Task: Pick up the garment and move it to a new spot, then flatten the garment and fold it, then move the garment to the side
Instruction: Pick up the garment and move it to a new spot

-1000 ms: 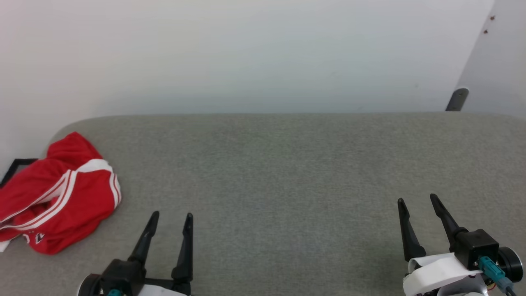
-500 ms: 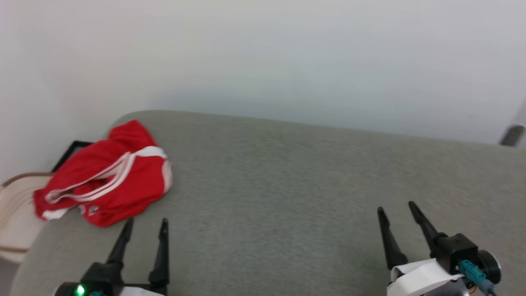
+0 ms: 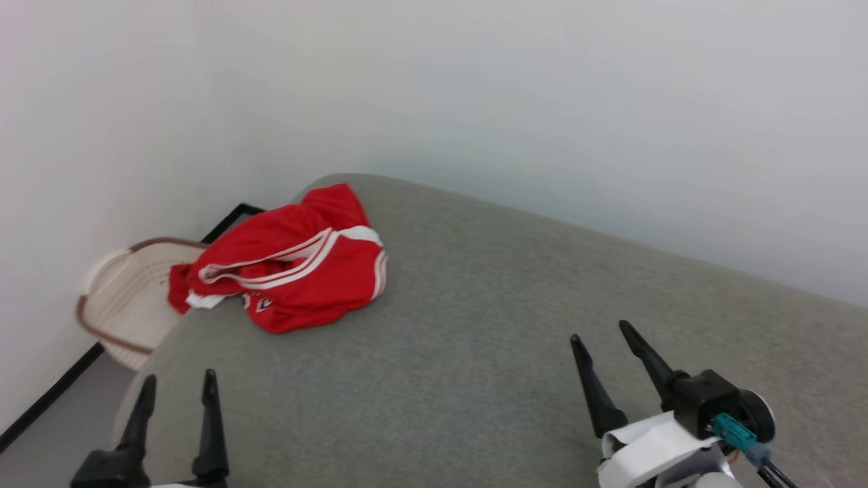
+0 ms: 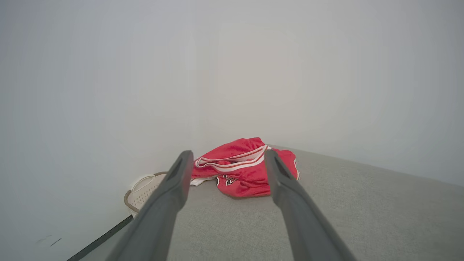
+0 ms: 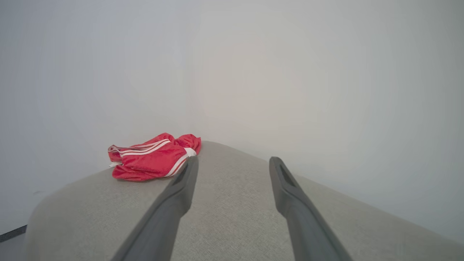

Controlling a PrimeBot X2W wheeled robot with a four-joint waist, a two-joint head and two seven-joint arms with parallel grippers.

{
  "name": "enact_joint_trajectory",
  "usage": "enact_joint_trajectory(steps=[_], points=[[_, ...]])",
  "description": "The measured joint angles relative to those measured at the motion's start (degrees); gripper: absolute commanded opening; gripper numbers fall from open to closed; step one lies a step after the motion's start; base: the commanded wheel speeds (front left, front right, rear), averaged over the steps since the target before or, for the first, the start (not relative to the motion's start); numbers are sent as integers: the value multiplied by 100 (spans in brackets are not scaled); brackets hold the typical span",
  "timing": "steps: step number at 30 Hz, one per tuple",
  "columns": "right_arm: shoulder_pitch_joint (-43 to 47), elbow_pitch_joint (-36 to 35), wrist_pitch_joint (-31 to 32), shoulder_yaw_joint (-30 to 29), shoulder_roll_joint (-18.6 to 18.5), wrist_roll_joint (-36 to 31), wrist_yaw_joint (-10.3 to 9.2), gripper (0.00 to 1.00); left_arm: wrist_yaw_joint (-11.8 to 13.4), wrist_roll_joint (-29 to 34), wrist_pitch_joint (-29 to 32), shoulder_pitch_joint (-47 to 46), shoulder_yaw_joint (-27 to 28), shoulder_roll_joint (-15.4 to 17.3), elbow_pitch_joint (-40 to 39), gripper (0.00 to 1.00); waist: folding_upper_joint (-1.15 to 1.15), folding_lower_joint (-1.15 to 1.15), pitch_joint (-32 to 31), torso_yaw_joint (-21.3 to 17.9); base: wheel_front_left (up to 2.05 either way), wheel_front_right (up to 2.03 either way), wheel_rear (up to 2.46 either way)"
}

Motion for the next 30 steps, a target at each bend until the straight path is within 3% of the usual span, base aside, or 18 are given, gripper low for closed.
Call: enact_joint_trajectory(steps=[9, 13, 23, 30], points=[[-235, 210, -7, 156, 1, 24, 0, 100, 47, -280, 75, 18, 81, -80, -133, 100, 0, 0, 126, 303, 0, 0, 0], [-241, 244, -8, 71, 3, 13, -1, 100, -79, -559, 522, -199, 73, -48, -176, 100, 0, 0, 165, 332, 0, 0, 0], [-187, -155, 143, -235, -18, -344, 0, 100, -327, -1369, 2130, -1864, 248, 577, -227, 100, 0, 0, 405, 374, 0, 0, 0], [-549, -665, 383, -285, -298, -495, 1, 100, -430, -1974, 3139, -3209, 400, 1120, 360, 100, 0, 0, 948, 247, 0, 0, 0]])
